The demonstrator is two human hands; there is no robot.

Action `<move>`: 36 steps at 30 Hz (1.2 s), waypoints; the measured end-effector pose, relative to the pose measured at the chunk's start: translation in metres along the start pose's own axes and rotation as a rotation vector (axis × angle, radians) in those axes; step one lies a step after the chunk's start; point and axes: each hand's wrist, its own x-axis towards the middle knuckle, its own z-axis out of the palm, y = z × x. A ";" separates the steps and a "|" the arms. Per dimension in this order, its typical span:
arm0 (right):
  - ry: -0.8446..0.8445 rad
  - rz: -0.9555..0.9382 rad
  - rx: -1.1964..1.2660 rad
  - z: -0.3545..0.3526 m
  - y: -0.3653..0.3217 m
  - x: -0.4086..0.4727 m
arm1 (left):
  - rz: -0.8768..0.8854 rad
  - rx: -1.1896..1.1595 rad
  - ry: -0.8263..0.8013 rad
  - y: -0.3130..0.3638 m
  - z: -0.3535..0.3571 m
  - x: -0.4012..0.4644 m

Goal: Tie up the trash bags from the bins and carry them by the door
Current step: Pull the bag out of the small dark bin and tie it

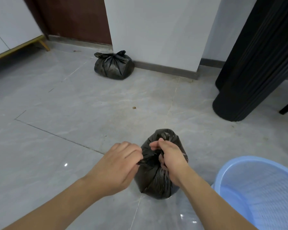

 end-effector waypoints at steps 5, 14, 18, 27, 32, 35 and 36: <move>-0.105 -0.039 -0.376 -0.003 0.006 -0.003 | -0.146 -0.091 0.122 -0.011 0.002 0.005; -0.292 -0.164 -0.818 -0.014 -0.022 -0.012 | -0.520 -0.903 0.039 -0.028 0.002 0.070; -0.205 -0.379 -1.161 -0.021 -0.033 -0.012 | -0.560 -1.255 0.058 -0.021 0.009 0.079; 0.178 -0.842 -1.598 -0.023 -0.019 -0.017 | -0.819 -1.294 0.106 -0.016 0.024 0.082; 0.269 -0.975 -1.600 -0.027 -0.020 -0.020 | -0.911 -1.286 -0.037 -0.012 0.033 0.088; 0.295 -1.087 -1.571 -0.034 -0.019 -0.018 | -0.931 -1.326 -0.120 -0.009 0.033 0.092; 0.287 -1.120 -1.551 -0.037 -0.019 -0.016 | -0.933 -1.327 -0.133 -0.008 0.033 0.092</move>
